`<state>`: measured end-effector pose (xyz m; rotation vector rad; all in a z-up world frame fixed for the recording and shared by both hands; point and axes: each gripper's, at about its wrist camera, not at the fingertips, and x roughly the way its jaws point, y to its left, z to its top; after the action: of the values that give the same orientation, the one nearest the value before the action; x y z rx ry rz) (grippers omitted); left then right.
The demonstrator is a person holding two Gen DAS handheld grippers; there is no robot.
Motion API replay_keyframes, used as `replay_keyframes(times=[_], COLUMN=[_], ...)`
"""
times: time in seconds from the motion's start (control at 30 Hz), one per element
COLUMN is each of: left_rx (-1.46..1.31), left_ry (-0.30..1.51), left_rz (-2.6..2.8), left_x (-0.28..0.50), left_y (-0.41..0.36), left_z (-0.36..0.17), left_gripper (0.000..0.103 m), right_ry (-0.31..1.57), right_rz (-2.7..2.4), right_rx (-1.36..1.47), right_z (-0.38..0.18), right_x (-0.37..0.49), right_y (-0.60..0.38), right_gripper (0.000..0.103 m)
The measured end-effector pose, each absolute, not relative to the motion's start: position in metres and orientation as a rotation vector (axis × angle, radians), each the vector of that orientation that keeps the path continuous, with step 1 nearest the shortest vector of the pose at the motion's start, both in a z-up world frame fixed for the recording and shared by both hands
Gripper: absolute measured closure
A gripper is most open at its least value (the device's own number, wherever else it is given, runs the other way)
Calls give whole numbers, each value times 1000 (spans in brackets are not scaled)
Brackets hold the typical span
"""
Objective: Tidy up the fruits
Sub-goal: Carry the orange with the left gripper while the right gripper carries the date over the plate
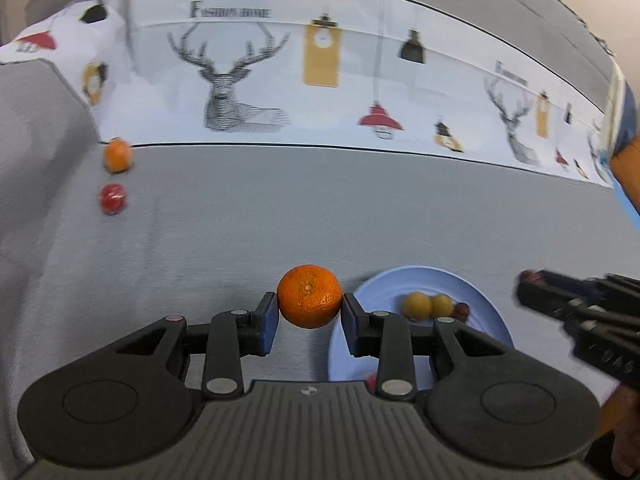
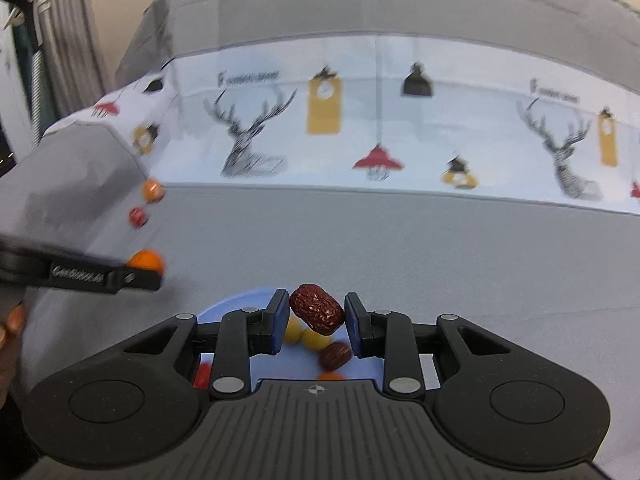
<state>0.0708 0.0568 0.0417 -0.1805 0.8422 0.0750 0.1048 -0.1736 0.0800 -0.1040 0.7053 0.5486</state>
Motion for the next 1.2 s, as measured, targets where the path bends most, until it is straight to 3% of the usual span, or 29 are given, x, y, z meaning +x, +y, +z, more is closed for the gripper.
replay_keyframes(times=[0.43,1.2], left_rx=[-132,-37], left_ry=[846,831], left_rz=[26,-166], left_x=[71,73], left_y=[42,1], left_z=[38,28], left_gripper=[65,66], right_ry=[843,905], right_rz=[717,780], right_rx=[-231,-349], right_z=[62,45], right_x=[90,81], right_y=[-143,-130], right_gripper=[71,71])
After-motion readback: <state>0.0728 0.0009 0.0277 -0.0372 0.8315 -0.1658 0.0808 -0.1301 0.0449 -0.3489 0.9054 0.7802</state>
